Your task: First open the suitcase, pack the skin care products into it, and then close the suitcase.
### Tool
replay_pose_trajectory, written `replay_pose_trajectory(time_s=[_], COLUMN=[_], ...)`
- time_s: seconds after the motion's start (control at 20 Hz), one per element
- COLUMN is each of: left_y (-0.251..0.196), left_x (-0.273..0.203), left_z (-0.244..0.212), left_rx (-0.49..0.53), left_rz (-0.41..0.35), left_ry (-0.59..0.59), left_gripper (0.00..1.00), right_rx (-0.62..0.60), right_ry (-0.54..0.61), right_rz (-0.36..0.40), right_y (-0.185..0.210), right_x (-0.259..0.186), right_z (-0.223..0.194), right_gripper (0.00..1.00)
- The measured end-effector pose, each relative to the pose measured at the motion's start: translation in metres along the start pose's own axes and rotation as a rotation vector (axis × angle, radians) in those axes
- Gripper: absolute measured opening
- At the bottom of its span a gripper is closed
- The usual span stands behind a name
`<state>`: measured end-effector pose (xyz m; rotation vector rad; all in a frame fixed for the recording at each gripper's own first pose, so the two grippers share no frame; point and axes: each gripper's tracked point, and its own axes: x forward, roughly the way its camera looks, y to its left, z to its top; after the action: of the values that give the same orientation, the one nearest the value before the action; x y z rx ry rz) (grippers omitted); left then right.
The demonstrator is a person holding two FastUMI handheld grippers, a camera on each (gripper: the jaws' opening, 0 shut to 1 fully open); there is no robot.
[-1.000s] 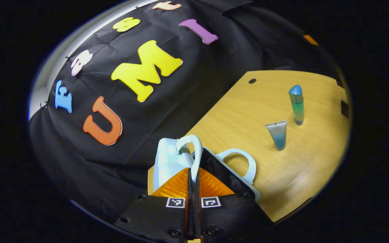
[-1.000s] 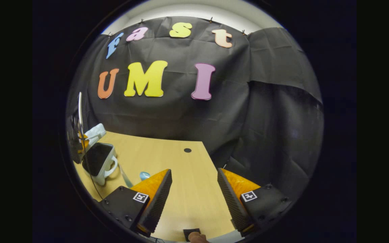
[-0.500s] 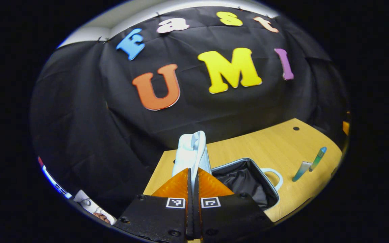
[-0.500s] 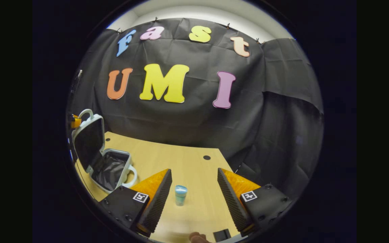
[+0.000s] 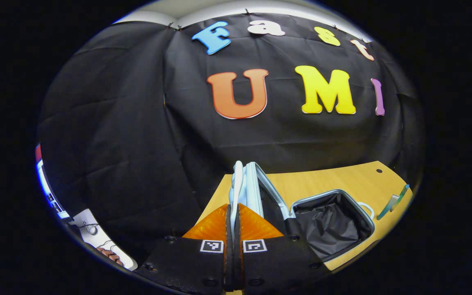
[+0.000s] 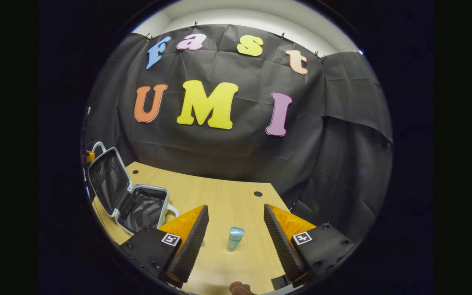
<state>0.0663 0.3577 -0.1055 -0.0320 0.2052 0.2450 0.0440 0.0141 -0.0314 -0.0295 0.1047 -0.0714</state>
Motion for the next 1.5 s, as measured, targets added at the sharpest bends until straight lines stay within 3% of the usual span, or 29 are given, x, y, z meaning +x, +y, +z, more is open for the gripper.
replay_pose_trajectory(time_s=[0.4, 0.45, 0.5, 0.55, 0.75, 0.8, 0.9, 1.05, 1.3, 1.5], left_y=[0.065, 0.071, 0.074, 0.074, 0.08, 0.081, 0.072, 0.053, -0.048, -0.189], left_x=[0.045, 0.048, 0.052, 0.055, 0.066, 0.063, 0.056, 0.033, -0.018, -0.059], left_z=[-0.139, -0.148, -0.154, -0.161, -0.172, -0.167, -0.142, -0.105, -0.038, -0.021], left_rx=[-0.313, -0.324, -0.339, -0.359, -0.356, -0.357, -0.349, -0.228, -0.058, -0.001], left_rz=[-0.025, -0.023, -0.028, -0.027, 0.02, 0.026, -0.006, 0.002, -0.102, -0.277], left_ry=[0.268, 0.282, 0.298, 0.314, 0.355, 0.348, 0.278, 0.212, 0.082, 0.045], left_gripper=[0.06, 0.08, 0.01, 0.11, 0.16, 0.08, 0.31, 1.0, 0.98, 0.98], right_rx=[-0.016, -0.021, -0.027, -0.03, -0.043, -0.044, -0.043, -0.036, -0.02, -0.033], right_ry=[0.026, 0.032, 0.039, 0.045, 0.065, 0.064, 0.059, 0.059, 0.078, 0.096], right_rz=[-0.039, -0.041, -0.046, -0.046, -0.042, -0.043, -0.044, -0.04, -0.022, 0.007], right_y=[0.016, 0.019, 0.021, 0.024, 0.03, 0.029, 0.025, 0.014, -0.011, -0.031], right_x=[-0.02, -0.022, -0.024, -0.028, -0.038, -0.039, -0.039, -0.032, -0.013, -0.002], right_z=[-0.009, -0.013, -0.018, -0.023, -0.036, -0.036, -0.037, -0.039, -0.047, -0.058], right_gripper=[0.81, 0.81, 0.81, 0.81, 0.81, 0.81, 0.81, 0.81, 0.81, 0.81])
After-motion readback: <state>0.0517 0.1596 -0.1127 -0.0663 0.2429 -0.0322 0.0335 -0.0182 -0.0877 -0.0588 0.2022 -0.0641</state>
